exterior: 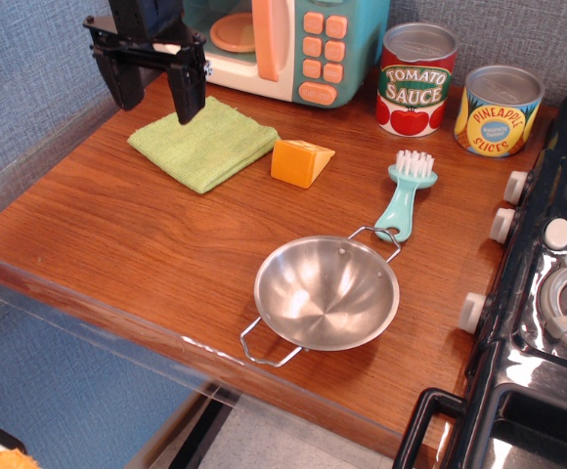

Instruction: Move the yellow towel top left under microwave

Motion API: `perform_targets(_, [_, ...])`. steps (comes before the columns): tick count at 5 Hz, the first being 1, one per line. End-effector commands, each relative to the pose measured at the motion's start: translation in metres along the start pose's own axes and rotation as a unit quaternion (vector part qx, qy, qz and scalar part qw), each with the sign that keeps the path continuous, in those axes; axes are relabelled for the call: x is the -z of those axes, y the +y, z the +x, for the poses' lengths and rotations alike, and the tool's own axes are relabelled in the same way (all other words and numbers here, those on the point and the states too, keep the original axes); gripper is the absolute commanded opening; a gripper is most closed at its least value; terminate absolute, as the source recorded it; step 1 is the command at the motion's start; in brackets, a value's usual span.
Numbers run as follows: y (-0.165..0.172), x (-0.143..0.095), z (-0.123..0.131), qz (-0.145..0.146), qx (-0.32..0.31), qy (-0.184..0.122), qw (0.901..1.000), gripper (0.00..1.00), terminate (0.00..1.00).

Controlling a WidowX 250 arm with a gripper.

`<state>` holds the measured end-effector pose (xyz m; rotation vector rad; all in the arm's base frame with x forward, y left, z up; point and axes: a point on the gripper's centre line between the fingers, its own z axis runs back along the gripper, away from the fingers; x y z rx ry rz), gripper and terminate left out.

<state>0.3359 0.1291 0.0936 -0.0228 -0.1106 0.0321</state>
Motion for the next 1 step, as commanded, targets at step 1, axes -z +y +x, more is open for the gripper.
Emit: perform_targets(1, [0.0019,-0.0260,0.0051,0.014,0.003,-0.032,0.9994,1.00,1.00])
